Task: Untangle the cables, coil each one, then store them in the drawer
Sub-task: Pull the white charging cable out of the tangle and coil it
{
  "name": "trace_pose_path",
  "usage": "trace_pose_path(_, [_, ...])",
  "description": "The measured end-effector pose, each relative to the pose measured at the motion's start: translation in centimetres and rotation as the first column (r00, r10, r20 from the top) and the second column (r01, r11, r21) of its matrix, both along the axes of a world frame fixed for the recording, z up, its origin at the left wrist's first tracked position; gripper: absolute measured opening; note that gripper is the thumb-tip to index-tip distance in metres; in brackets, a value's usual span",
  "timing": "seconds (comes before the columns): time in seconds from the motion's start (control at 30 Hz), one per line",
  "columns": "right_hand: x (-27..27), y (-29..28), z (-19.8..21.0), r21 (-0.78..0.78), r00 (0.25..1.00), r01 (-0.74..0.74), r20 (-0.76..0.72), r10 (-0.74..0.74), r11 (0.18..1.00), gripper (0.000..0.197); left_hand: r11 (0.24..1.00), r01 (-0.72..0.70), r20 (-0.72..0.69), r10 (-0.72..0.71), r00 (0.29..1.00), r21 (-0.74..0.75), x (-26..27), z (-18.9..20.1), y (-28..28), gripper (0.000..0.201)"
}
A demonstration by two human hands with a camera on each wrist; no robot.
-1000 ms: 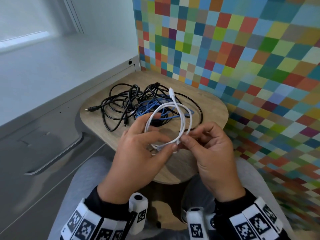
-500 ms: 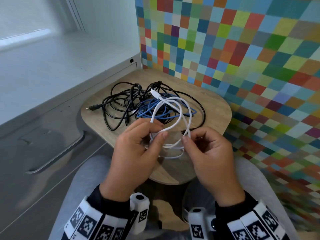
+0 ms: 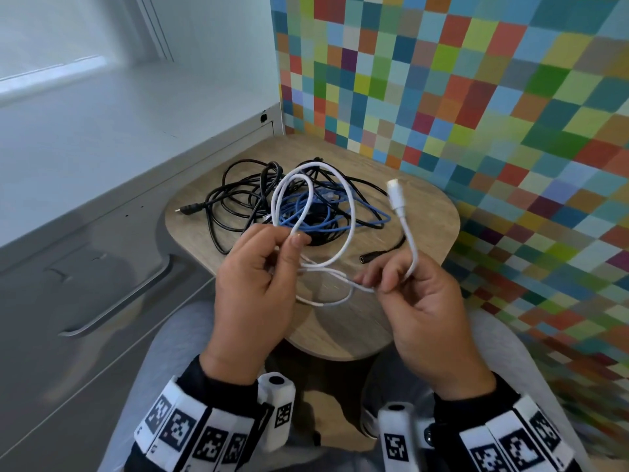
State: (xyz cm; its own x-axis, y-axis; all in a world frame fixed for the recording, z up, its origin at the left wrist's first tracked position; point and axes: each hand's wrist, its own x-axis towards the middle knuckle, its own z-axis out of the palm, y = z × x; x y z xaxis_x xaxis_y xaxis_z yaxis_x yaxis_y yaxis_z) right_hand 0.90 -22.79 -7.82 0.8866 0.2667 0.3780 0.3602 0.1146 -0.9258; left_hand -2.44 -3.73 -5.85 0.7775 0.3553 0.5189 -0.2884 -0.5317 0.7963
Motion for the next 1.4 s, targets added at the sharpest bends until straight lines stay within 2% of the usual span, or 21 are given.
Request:
trace_pose_path(0.1, [0.1, -0.1, 0.2, 0.027, 0.996, 0.068, -0.052, -0.067, 0.997, 0.022, 0.999, 0.014, 0.001, -0.014, 1.0, -0.045, -0.1, 0.2, 0.1, 0.025])
trace_pose_path(0.2, [0.4, -0.2, 0.4, 0.062, 0.982, 0.136, -0.137, -0.127, 0.989, 0.024, 0.992, 0.055, 0.01, -0.054, 0.998, -0.114, -0.2, 0.2, 0.2, 0.026])
trace_pose_path(0.3, [0.3, -0.3, 0.5, 0.02, 0.977, 0.159, -0.147, -0.154, 0.987, 0.028, 0.979, 0.119, 0.022, -0.117, 0.993, -0.163, -0.2, -0.1, 0.6, 0.025])
trace_pose_path(0.4, [0.2, 0.0, 0.8, 0.053, 0.973, 0.176, -0.163, -0.165, 0.983, 0.032, 0.939, 0.242, 0.04, -0.24, 0.97, -0.245, -0.4, -0.2, 0.9, 0.042])
trace_pose_path(0.47, [0.4, 0.0, 0.8, 0.09, 0.961, 0.235, -0.173, -0.217, 0.968, 0.042, 0.932, 0.289, 0.03, -0.29, 0.957, -0.219, -0.4, -0.2, 1.0, 0.056])
trace_pose_path(0.53, [0.8, -0.1, 0.9, 0.126, 0.95, 0.279, -0.178, -0.255, 0.952, 0.046, 0.948, 0.283, -0.009, -0.287, 0.958, -0.143, -0.2, -0.3, 1.2, 0.06])
trace_pose_path(0.6, [1.1, -0.4, 0.9, 0.142, 0.948, 0.292, -0.172, -0.267, 0.946, 0.044, 0.96, 0.262, -0.024, -0.266, 0.964, -0.102, -0.2, -0.3, 1.1, 0.056])
trace_pose_path(0.73, [1.1, -0.5, 0.6, 0.059, 0.949, 0.288, -0.152, -0.277, 0.956, 0.033, 0.967, 0.246, -0.017, -0.248, 0.969, -0.063, -0.5, 0.2, 0.9, 0.046])
trace_pose_path(0.83, [1.0, -0.3, 0.2, 0.006, 0.957, 0.281, -0.083, -0.279, 0.96, 0.032, 0.973, 0.226, -0.027, -0.227, 0.973, -0.056, -0.3, 0.1, 1.0, 0.052])
trace_pose_path(0.9, [0.9, -0.3, 0.1, -0.112, 0.96, 0.28, 0.007, -0.281, 0.954, 0.033, 0.971, 0.231, -0.041, -0.234, 0.971, -0.067, -0.2, 0.0, 1.0, 0.057])
trace_pose_path(1.0, [0.7, -0.3, -0.2, -0.374, 0.955, 0.292, 0.154, -0.252, 0.88, 0.035, 0.969, 0.231, -0.043, -0.235, 0.971, -0.089, -0.2, -0.2, 1.1, 0.063])
trace_pose_path(1.1, [0.6, -0.4, -0.7, -0.511, 0.943, 0.323, 0.24, -0.229, 0.796, 0.035, 0.963, 0.233, -0.025, -0.239, 0.971, -0.134, -0.3, -0.3, 1.1, 0.067])
trace_pose_path(1.17, [0.8, -0.4, -0.8, -0.543, 0.936, 0.342, 0.274, -0.222, 0.767, 0.031, 0.96, 0.24, -0.028, -0.246, 0.969, -0.145, -0.2, -0.5, 1.1, 0.071])
trace_pose_path(1.27, [0.9, -0.5, -0.6, -0.502, 0.924, 0.365, 0.295, -0.242, 0.784, 0.017, 0.948, 0.273, -0.036, -0.282, 0.959, -0.163, -0.3, -0.4, 1.1, 0.074])
trace_pose_path(1.4, [0.9, -0.6, -0.5, -0.436, 0.891, 0.4, 0.39, -0.232, 0.806, 0.008, 0.957, 0.284, -0.092, -0.289, 0.953, -0.067, -0.5, 0.2, 1.0, 0.075])
